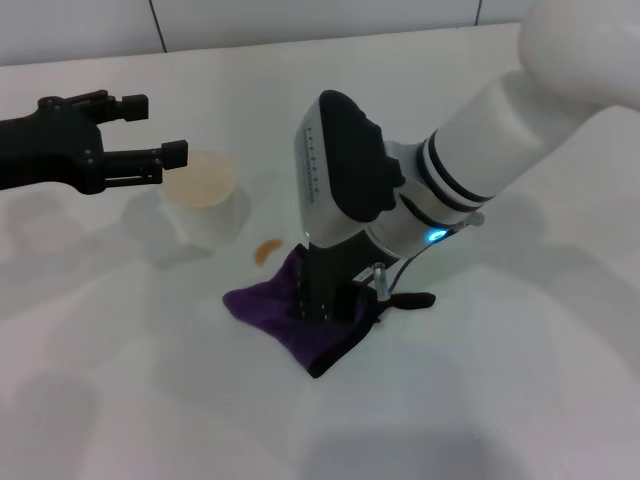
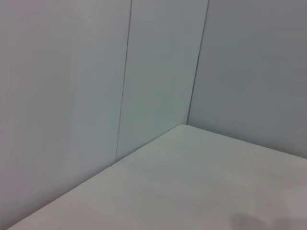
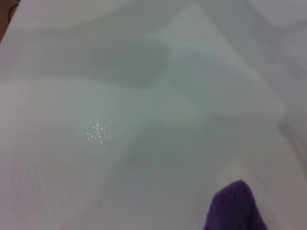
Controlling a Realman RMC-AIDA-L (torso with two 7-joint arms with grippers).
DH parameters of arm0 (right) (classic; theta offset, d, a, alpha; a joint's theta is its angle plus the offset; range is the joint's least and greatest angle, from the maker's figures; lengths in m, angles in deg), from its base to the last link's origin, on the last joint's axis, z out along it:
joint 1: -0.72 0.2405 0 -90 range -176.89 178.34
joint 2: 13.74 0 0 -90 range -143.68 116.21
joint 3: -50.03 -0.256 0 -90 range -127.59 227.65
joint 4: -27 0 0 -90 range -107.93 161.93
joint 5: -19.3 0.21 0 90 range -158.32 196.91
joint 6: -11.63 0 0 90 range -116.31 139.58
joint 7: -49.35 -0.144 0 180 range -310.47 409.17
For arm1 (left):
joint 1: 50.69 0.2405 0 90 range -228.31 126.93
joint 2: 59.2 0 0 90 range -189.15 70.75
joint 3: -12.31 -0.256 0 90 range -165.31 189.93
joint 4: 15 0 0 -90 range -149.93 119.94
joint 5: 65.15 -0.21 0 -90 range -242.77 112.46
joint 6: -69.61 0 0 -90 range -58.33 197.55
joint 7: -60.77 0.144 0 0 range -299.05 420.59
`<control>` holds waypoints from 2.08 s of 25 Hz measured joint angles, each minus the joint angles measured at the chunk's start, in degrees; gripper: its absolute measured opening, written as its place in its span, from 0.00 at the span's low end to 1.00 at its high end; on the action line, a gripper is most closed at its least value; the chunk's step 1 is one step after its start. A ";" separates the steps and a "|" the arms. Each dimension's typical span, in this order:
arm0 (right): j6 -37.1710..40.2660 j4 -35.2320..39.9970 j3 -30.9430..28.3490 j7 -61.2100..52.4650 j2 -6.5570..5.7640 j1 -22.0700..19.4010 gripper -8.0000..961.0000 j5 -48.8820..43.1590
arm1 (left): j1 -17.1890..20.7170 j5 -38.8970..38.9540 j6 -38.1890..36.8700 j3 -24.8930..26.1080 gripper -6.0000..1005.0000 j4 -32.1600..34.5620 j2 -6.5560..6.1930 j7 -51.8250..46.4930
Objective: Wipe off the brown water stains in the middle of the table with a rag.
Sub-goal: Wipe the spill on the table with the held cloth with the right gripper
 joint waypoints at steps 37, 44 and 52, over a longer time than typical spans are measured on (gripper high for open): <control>-10.34 -3.06 -0.13 -7.96 -0.08 2.78 0.09 -0.28 | -0.68 0.11 0.35 0.00 0.86 0.79 0.01 -0.07; -10.90 -3.10 -0.36 -9.42 -0.26 2.58 0.09 -1.71 | -0.39 0.02 0.35 0.00 0.86 0.79 0.01 -0.04; -10.80 -2.23 -3.06 -9.59 -0.47 0.42 0.10 -2.83 | -0.13 0.03 0.42 0.00 0.86 0.79 0.01 0.00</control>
